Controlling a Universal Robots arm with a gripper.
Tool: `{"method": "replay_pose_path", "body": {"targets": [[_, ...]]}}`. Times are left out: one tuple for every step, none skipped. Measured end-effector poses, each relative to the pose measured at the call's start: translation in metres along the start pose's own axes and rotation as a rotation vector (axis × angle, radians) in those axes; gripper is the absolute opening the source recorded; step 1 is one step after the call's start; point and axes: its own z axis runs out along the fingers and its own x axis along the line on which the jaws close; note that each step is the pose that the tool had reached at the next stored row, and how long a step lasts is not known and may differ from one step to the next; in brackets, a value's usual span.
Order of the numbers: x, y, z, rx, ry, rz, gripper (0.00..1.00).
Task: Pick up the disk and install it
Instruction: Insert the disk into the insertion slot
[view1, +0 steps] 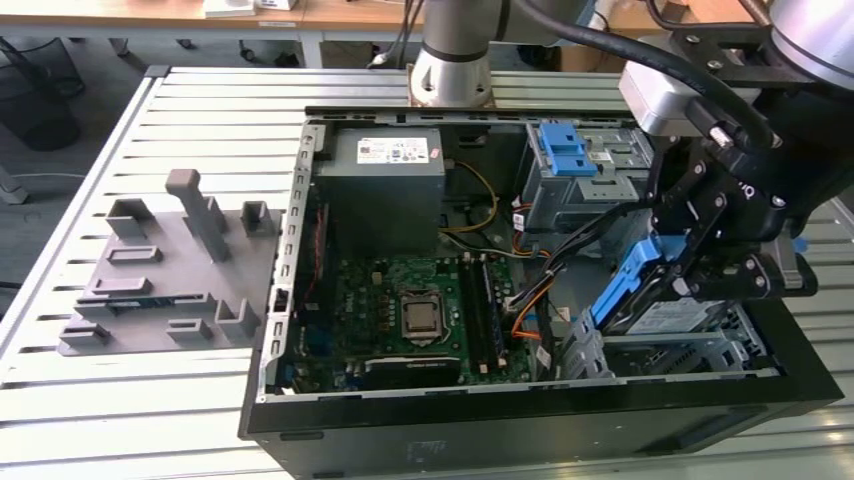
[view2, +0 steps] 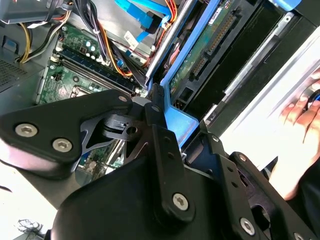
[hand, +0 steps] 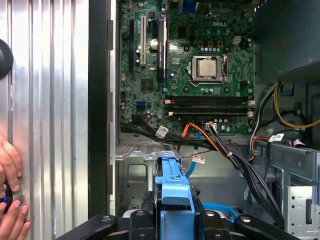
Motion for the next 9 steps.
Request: {"method": "replay_pose_path", "body": {"targets": [[0.0, 0.0, 0.0007, 0.0, 0.0, 0.0, 0.36], [0.0, 0.0, 0.0015, 0.0, -0.0001, 0.0, 0.36], [0.0, 0.0, 0.0022, 0.0, -0.0001, 0.0, 0.36], [0.0, 0.0, 0.0028, 0.0, 0.0, 0.0, 0.36], [0.0001, 0.0, 0.0036, 0.0, -0.0001, 0.0, 0.36], [0.0001, 0.0, 0.0043, 0.0, -0.0001, 0.0, 0.36], [0.0001, 0.0, 0.005, 0.0, -0.0002, 0.0, 0.36], [0.0001, 0.0, 0.0056, 0.0, -0.0001, 0.0, 0.36], [0.0001, 0.0, 0.0064, 0.0, -0.0001, 0.0, 0.36]]}}
